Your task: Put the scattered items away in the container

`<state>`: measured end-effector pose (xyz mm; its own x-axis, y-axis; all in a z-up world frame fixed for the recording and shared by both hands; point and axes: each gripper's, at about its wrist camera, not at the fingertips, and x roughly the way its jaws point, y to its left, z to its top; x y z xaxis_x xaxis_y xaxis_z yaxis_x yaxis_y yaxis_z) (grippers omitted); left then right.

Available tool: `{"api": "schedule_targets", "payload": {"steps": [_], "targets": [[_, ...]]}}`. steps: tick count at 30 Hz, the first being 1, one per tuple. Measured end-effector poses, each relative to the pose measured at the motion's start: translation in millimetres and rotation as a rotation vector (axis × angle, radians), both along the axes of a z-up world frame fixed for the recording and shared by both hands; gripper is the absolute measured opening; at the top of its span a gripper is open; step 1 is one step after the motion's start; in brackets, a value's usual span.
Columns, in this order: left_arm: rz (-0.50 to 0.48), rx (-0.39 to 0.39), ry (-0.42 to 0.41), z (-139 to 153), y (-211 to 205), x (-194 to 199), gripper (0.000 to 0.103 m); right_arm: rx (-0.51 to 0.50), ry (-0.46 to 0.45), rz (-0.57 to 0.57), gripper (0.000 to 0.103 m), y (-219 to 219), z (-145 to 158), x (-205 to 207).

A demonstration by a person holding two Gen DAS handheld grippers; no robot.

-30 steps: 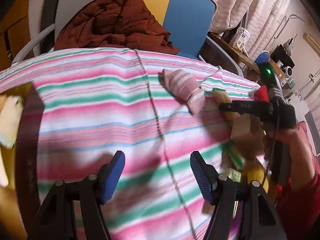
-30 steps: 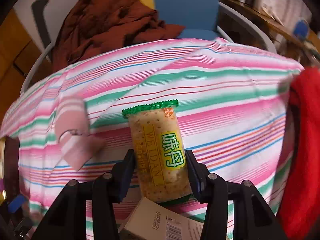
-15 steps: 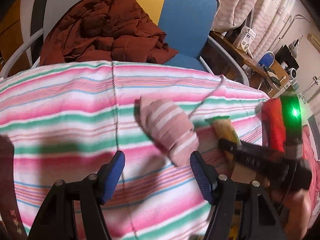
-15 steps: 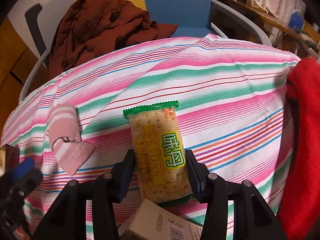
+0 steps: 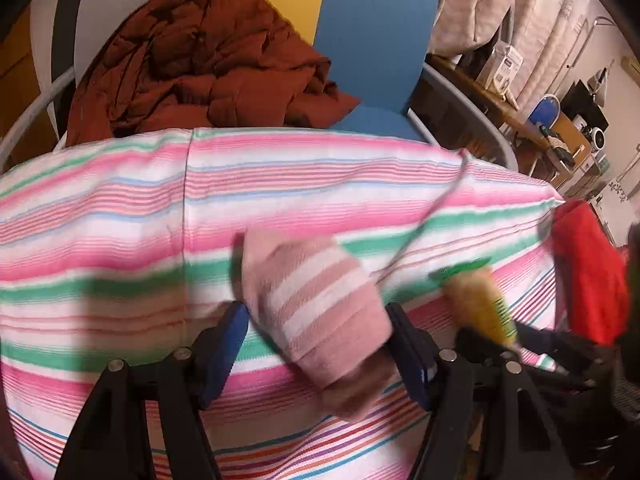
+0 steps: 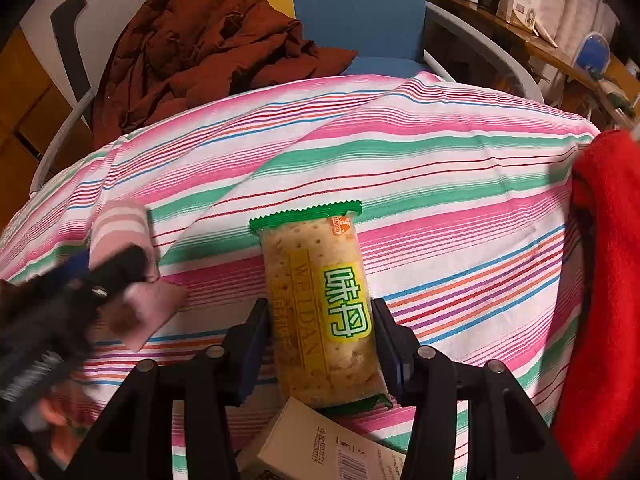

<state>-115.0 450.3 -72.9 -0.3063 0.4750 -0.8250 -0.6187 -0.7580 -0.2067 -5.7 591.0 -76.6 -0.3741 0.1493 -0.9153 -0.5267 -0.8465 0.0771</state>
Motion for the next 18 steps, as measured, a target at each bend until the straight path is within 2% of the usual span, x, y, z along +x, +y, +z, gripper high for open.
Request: {"api": "schedule_targets", "payload": {"steps": [3, 5, 7, 11, 13, 15, 18], "targets": [[-0.029, 0.001, 0.055, -2.9, -0.2, 5.7, 0.069, 0.005, -0.004, 0.002, 0.052, -1.2, 1.3, 0.3], [-0.054, -0.014, 0.118, -5.1, -1.8, 11.6, 0.062, 0.008, -0.004, 0.004, 0.053, -1.0, 0.1, -0.5], [-0.078, -0.015, 0.159, -7.5, -4.4, 16.7, 0.060, 0.009, -0.003, 0.005, 0.053, 0.0, 0.4, 1.6], [-0.095, -0.008, 0.159, -7.1, -7.6, 16.1, 0.058, 0.016, -0.001, 0.008, 0.053, -0.4, -2.4, 0.1], [-0.111, -0.003, 0.171, -7.5, -9.9, 18.7, 0.054, 0.020, 0.001, 0.010, 0.053, -0.6, -2.9, -1.5], [-0.113, 0.010, 0.175, -6.7, -15.6, 20.2, 0.044, 0.018, 0.006, 0.008, 0.051, 0.7, -3.3, -4.1], [-0.103, 0.039, 0.171, -6.4, -26.6, 21.9, 0.038, 0.013, 0.021, -0.001, 0.050, 2.1, -2.4, -4.1]]}}
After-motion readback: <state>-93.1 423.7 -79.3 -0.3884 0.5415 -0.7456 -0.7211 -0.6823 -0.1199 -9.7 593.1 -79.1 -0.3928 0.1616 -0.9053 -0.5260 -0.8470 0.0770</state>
